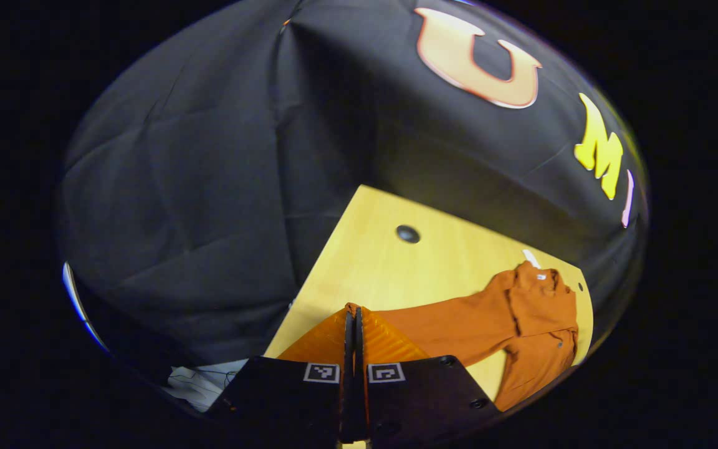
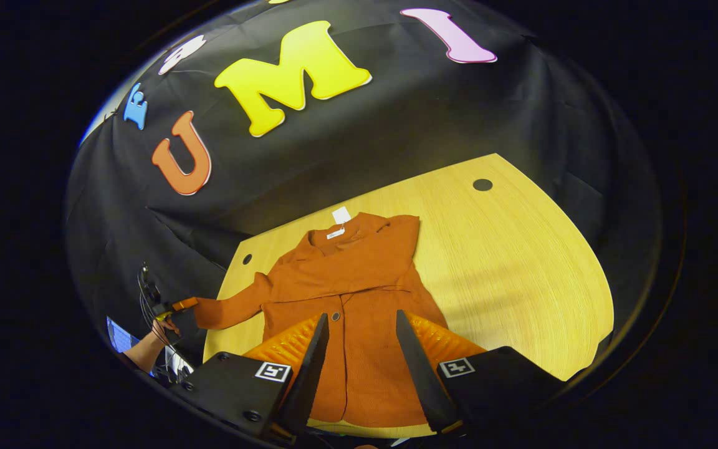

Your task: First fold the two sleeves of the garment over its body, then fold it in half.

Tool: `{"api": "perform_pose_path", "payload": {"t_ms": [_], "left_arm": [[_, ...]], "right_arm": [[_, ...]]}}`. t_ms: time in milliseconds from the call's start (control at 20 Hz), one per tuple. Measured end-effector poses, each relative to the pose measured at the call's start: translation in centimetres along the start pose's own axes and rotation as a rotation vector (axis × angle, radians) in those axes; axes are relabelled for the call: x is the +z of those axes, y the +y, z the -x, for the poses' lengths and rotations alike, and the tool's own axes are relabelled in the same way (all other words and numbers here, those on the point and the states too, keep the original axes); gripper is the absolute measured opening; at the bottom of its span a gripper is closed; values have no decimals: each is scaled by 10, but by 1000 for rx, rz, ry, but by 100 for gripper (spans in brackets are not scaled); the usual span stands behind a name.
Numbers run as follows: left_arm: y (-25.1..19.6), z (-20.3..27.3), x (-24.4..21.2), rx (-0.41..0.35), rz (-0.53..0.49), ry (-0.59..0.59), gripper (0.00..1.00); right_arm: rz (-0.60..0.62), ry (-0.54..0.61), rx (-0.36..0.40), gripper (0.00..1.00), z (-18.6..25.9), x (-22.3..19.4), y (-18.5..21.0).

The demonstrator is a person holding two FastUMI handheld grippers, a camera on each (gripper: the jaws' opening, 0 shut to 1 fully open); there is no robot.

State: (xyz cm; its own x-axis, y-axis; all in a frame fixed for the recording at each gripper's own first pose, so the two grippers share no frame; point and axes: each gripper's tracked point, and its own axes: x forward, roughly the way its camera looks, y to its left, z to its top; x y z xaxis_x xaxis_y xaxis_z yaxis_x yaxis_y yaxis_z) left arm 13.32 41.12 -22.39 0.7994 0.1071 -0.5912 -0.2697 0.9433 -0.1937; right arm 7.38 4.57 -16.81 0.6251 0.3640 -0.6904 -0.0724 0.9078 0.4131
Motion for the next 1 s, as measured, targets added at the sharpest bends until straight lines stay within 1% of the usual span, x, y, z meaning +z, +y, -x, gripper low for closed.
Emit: {"api": "perform_pose_path", "payload": {"t_ms": [200,350,450,500,600,750,1000], "left_arm": [[-101,51,55,-54,-53,-62,3],[-185,80,84,-128,-64,-79,2],[-246,90,97,-187,-78,-91,2],[-272,89,100,-204,-103,-97,2],[-324,84,100,-247,-148,-93,3],[-396,80,85,-325,-192,-56,3],[-498,44,40,-429,-221,28,3]], "right_arm": [[71,-40,114,71,13,3,11],[82,-51,190,71,25,2,13],[86,-79,215,71,35,8,5],[86,-97,222,71,41,12,-1],[72,-124,229,71,53,17,-15],[35,-159,207,71,66,26,-48],[-58,-215,112,71,90,37,-114]]}}
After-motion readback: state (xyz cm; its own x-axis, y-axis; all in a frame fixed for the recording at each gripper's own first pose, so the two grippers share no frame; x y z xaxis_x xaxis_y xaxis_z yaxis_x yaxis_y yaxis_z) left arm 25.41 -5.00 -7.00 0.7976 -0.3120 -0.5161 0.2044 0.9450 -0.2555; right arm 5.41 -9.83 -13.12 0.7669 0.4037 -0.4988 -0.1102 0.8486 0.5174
